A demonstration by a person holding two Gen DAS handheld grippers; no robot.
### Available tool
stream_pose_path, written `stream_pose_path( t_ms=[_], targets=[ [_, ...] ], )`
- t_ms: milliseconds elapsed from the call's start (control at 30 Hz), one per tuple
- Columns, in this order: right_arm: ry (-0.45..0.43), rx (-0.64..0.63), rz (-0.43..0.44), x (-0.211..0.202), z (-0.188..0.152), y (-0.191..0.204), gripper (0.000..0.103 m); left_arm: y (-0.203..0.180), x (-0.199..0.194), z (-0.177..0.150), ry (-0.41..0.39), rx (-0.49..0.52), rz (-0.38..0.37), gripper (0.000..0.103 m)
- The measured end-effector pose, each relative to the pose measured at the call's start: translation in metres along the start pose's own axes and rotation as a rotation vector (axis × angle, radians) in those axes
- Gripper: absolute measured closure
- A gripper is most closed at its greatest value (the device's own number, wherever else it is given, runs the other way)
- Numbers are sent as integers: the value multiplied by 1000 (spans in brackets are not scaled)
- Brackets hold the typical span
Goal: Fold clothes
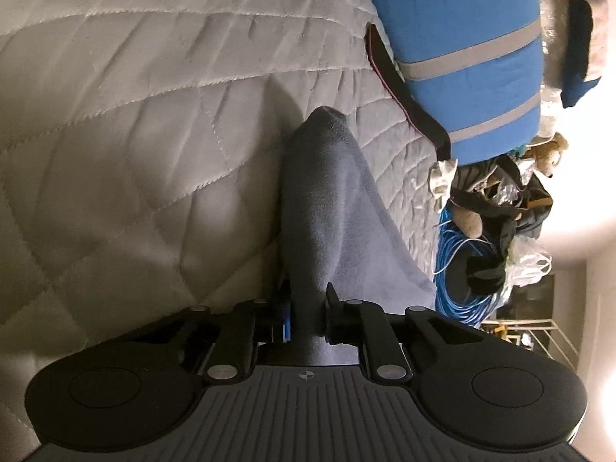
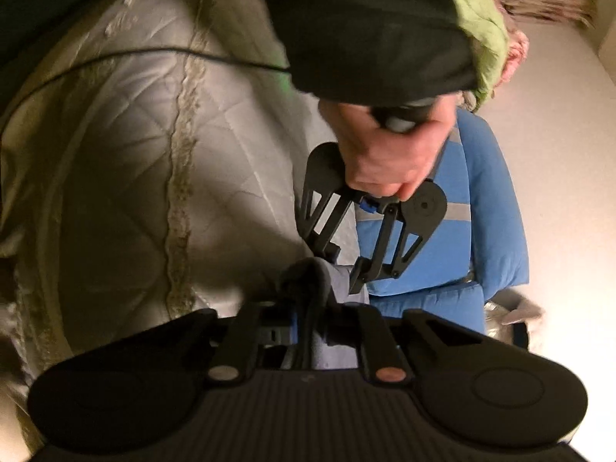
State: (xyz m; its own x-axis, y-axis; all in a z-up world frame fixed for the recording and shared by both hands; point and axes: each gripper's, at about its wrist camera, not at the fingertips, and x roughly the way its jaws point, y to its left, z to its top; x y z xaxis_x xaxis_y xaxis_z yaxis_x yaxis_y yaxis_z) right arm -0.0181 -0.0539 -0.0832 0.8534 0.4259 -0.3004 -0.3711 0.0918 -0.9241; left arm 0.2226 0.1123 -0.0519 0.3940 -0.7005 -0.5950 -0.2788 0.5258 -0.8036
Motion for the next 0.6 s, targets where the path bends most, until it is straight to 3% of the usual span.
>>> stream_pose_path(
  t_ms=[267, 433, 467, 533, 567, 600],
  targets=[
    [-34, 73, 41, -18, -7, -8, 103, 3, -1, 2, -6, 10, -15, 91],
    [-29, 70, 15, -18, 6, -4, 101, 8, -3, 0, -8, -23, -42, 86],
    [-34, 78, -4, -20, 7, -3, 77, 9, -4, 0, -6, -30, -51, 84],
    [-47, 128, -13, -25, 6, -4, 42, 10, -6, -1, 1, -36, -66, 78],
    [-51, 160, -10, -27, 5, -6, 10, 10, -6, -2, 6, -34, -74, 73],
    [-57, 213, 8, -30, 3, -10, 0, 10, -7, -3, 12, -32, -81, 71]
  ],
)
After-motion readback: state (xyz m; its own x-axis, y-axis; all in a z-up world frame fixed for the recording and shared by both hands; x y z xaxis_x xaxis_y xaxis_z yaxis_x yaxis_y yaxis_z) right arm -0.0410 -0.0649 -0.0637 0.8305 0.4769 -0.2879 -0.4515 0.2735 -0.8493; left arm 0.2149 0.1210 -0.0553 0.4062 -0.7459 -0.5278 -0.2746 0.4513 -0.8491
